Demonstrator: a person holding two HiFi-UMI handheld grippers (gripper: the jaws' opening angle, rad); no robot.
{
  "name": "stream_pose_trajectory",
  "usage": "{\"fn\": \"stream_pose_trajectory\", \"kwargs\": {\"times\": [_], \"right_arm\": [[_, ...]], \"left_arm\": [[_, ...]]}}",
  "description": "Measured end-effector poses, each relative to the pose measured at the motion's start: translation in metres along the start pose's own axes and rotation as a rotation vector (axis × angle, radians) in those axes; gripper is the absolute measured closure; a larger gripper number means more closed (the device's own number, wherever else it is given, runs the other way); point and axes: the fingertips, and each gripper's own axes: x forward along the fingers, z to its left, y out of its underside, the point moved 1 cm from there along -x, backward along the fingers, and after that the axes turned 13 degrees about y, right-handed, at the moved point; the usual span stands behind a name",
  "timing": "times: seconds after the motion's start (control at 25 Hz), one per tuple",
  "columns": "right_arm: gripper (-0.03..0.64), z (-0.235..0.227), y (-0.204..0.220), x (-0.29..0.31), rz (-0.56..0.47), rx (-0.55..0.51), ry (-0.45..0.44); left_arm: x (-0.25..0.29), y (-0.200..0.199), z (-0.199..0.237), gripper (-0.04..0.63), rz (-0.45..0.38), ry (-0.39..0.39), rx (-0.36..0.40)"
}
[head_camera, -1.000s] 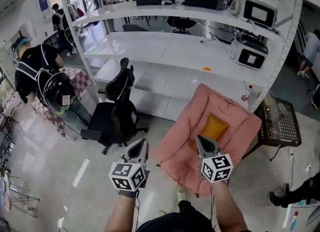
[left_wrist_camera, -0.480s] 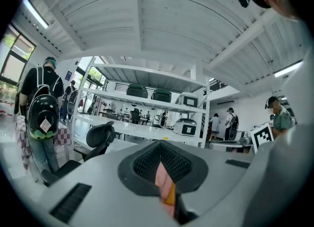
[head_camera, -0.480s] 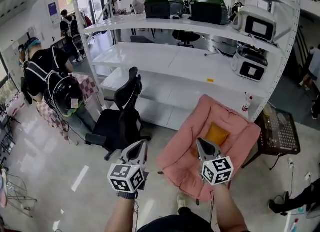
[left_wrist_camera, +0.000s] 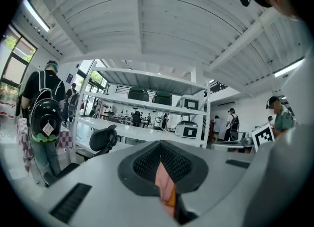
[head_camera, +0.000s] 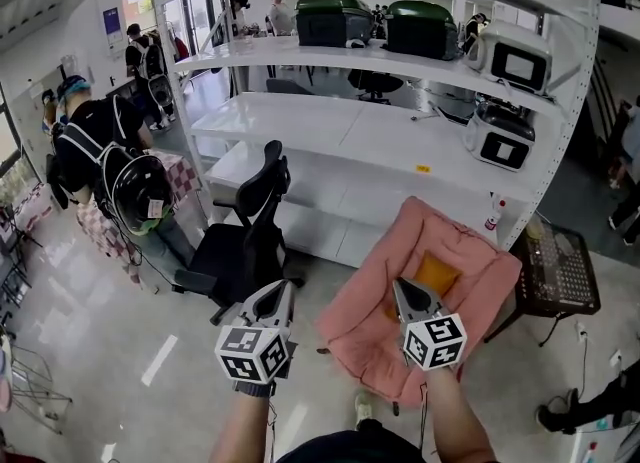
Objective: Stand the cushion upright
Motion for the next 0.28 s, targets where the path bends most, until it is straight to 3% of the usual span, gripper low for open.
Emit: {"fn": "stream_pose_trajectory", "kwargs": {"times": [0.28], "right_arm": [[0.614, 0.0051, -0.0069, 0.0025, -0.005, -0.009, -0.003]], "left_arm": [[-0.0017, -0.0081, 0.0022, 0.589, -0.009, -0.004, 0.006]]}}
